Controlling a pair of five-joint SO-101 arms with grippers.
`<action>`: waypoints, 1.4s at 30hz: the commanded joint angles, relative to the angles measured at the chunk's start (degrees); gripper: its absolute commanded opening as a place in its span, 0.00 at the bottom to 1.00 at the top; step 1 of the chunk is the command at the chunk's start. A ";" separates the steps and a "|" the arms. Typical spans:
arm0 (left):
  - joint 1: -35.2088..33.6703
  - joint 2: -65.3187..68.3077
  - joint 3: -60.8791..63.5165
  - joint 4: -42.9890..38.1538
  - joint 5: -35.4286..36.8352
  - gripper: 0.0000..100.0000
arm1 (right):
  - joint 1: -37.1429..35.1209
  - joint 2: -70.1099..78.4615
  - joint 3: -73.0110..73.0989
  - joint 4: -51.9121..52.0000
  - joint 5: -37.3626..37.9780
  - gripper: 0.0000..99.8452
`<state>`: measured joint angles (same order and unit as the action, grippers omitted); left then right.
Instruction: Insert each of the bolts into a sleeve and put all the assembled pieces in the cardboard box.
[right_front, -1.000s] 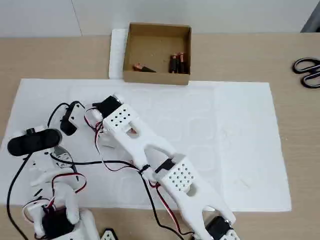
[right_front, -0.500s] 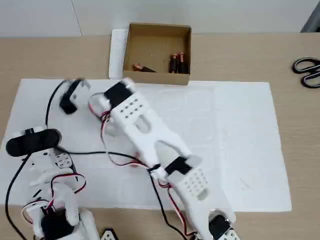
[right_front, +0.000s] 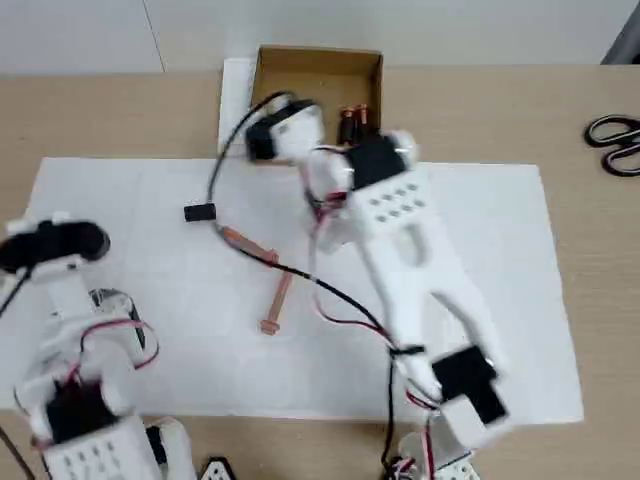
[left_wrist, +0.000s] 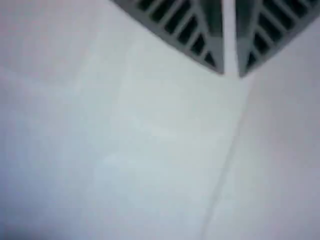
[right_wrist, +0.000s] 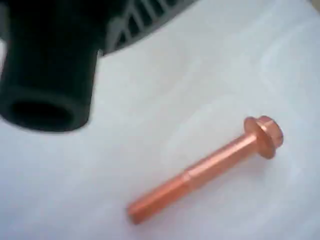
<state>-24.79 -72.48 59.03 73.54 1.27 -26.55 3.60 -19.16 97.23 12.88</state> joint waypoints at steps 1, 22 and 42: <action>2.64 14.95 -7.60 0.35 -0.18 0.01 | 4.00 -10.33 1.49 -0.75 -5.54 0.01; 29.19 76.66 -53.05 7.38 -14.15 0.01 | 20.26 -74.59 78.86 -31.60 -1.41 0.01; 31.47 80.26 -66.33 16.00 -85.89 0.01 | 29.05 -106.33 112.62 -44.26 -2.55 0.00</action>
<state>6.24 8.13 -4.70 92.09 -75.47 2.02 -102.07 93.89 54.59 10.86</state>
